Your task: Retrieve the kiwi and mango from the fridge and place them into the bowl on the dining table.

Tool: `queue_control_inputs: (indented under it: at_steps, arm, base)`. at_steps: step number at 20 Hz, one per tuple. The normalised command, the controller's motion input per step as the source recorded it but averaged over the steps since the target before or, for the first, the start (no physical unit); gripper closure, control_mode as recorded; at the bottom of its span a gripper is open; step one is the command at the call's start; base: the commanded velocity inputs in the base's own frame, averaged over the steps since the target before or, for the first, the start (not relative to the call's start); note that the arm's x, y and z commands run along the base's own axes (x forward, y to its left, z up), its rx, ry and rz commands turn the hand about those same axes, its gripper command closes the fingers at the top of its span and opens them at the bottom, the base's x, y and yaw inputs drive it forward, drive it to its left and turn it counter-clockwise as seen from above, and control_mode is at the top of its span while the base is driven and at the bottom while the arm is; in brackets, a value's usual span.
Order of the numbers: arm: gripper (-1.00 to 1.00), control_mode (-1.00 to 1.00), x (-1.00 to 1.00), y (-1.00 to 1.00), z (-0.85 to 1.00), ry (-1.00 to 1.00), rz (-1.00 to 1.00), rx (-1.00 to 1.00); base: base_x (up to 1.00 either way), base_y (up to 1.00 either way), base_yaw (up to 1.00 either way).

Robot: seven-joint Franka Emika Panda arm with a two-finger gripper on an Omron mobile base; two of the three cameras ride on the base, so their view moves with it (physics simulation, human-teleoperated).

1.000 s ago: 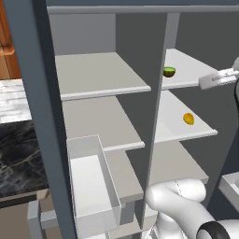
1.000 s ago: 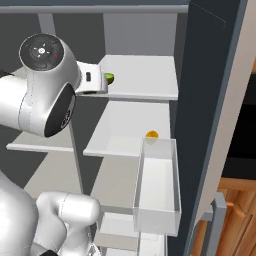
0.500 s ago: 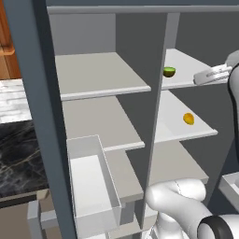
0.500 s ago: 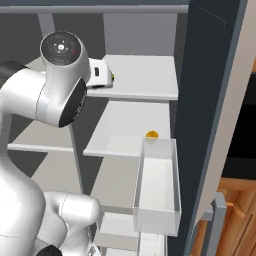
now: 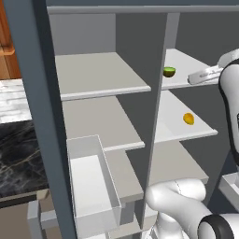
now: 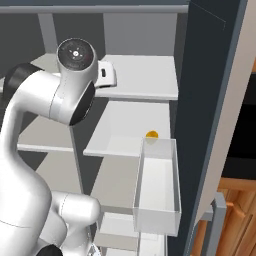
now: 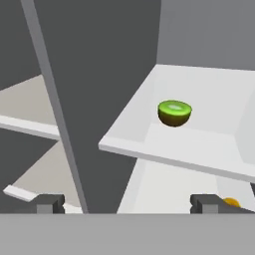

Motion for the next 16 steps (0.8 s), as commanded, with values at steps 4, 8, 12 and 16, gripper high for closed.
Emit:
queue_control_inputs:
  at_steps: [4, 8, 12, 16]
  arm:
    - [-1.0, -1.0, 0.3, -0.01, 0.0, 0.0, 0.01, 0.02]
    - [-1.0, -1.0, 0.27, -0.03, 0.0, 0.0, 0.01, 0.02]
    - [-1.0, -1.0, 0.24, -0.05, -0.02, 0.0, 0.01, 0.02]
    - [-1.0, -1.0, 0.11, -0.08, -0.01, 0.0, 0.01, 0.01]
  base:
    - [0.0, 0.0, 0.0]
    - [0.0, 0.0, 0.0]
    - [0.0, 0.0, 0.0]
    - [0.0, 0.0, 0.0]
